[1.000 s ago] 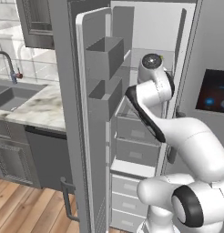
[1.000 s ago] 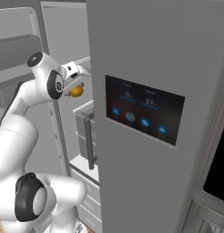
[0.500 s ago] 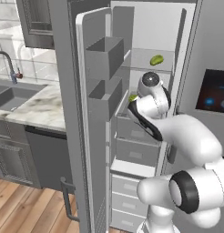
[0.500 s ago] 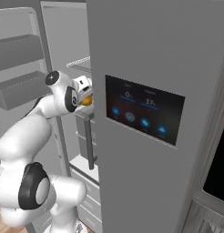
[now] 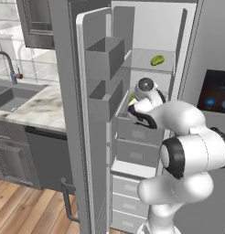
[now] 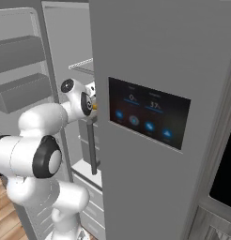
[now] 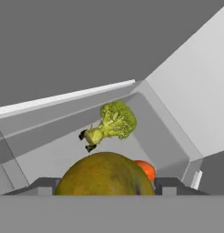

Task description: Take the mango and orange from the highest rack and move them to the second highest rack where the carrot and broccoli are located, to maximize freezer space. Close the freezer door after rearranging.

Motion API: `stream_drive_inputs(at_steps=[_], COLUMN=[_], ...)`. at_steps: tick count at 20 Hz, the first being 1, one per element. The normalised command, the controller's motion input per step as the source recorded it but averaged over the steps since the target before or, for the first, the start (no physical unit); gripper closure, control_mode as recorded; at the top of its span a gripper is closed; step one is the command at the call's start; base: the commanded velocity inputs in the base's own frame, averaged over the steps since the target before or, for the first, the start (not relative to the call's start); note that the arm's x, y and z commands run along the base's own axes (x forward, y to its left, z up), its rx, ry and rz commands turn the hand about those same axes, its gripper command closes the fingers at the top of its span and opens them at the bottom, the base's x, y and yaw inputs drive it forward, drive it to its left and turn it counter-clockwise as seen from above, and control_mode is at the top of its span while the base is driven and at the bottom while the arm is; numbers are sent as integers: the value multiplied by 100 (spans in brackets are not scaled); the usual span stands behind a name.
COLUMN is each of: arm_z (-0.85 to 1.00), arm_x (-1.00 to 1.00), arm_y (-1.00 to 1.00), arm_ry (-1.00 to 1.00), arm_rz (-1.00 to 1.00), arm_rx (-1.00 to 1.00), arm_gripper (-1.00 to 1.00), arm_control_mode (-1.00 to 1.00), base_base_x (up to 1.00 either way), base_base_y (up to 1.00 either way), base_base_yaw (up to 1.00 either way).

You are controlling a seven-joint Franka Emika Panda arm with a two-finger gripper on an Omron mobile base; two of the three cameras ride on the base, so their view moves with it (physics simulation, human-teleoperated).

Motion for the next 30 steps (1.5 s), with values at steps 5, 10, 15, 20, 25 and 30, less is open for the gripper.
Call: stream_drive_inputs(at_steps=[5, 10, 15, 20, 25, 30], arm_z=[-23, -33, -33, -34, -48, -26], arm_x=[59, 53, 52, 40, 14, -1], arm_y=[-9, -14, -8, -7, -1, 0], arm_ry=[0, 0, 0, 0, 0, 2], arm_rz=[0, 0, 0, 0, 0, 0], arm_rx=[0, 0, 0, 0, 0, 4], arm_gripper=[100, 100, 100, 100, -100, -100], arm_control_mode=[-100, -100, -100, -100, -100, -100], base_base_x=[0, 0, 0, 0, 0, 0], base_base_y=[0, 0, 0, 0, 0, 0], base_base_yaw=[0, 0, 0, 0, 0, 0])
